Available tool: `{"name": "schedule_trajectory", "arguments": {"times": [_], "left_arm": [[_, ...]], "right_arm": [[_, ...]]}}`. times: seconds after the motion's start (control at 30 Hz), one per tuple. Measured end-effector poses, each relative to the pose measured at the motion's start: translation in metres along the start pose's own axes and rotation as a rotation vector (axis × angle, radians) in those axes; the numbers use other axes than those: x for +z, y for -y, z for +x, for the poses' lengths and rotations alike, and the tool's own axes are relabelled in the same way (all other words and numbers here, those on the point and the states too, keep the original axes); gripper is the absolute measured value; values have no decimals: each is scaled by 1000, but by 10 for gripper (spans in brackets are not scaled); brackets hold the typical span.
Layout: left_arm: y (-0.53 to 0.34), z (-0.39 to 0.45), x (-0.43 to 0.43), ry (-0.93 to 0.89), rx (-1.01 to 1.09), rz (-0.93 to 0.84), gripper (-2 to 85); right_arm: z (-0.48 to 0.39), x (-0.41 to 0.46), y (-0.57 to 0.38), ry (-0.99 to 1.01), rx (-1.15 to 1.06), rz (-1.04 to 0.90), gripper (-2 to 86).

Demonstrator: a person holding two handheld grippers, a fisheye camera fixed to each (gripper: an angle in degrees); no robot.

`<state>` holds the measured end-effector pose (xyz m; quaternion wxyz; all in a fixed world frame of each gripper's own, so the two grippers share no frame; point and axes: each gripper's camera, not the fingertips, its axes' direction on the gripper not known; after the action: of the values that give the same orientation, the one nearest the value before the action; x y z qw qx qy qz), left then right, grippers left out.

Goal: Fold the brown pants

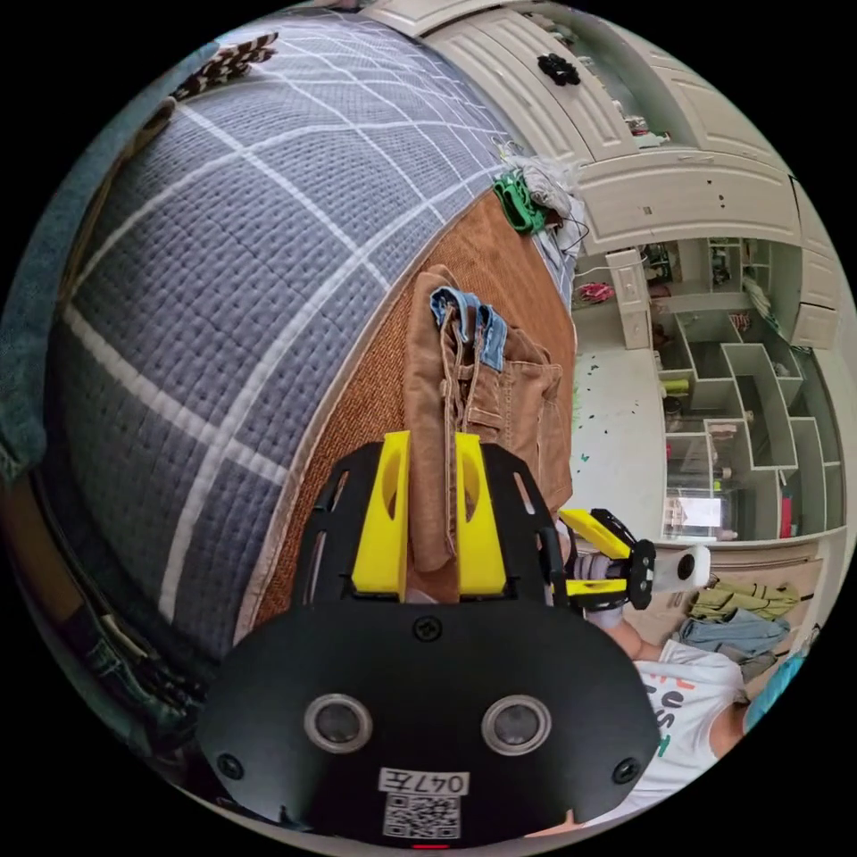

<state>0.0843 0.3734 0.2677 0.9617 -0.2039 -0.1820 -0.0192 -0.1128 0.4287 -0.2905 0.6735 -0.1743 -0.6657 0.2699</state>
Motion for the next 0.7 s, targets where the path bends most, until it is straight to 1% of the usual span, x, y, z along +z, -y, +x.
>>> {"name": "schedule_trajectory", "arguments": {"times": [0.07, 0.13, 0.2, 0.27, 0.33, 0.43, 0.5, 0.6, 0.7], "left_arm": [[4, -5, 10, 21, -2, -13, 82], [6, -15, 15, -38, -4, 9, 83], [6, -25, 19, -96, -14, 31, 83], [7, -36, 24, -113, -29, 36, 83], [10, -45, 29, -109, -45, 40, 85], [14, -52, 37, -133, -54, 54, 94], [17, -55, 46, -152, -63, 52, 98], [24, -61, 67, -131, -81, 3, 102], [29, -63, 75, -92, -80, -4, 94]], "right_arm": [[-11, 16, 14, -28, -41, -45, 113], [-17, 31, 22, -66, -71, -81, 102], [-14, 40, 23, -71, -75, -115, 52], [-5, 34, 19, -29, -56, -98, 25], [13, 18, 12, 15, 8, -47, 12], [63, -20, -14, 96, 217, 84, 3], [105, -48, -51, 134, 383, 191, 1], [143, -79, -109, 124, 551, 299, 1], [161, -102, -158, 54, 667, 344, 1]]}}
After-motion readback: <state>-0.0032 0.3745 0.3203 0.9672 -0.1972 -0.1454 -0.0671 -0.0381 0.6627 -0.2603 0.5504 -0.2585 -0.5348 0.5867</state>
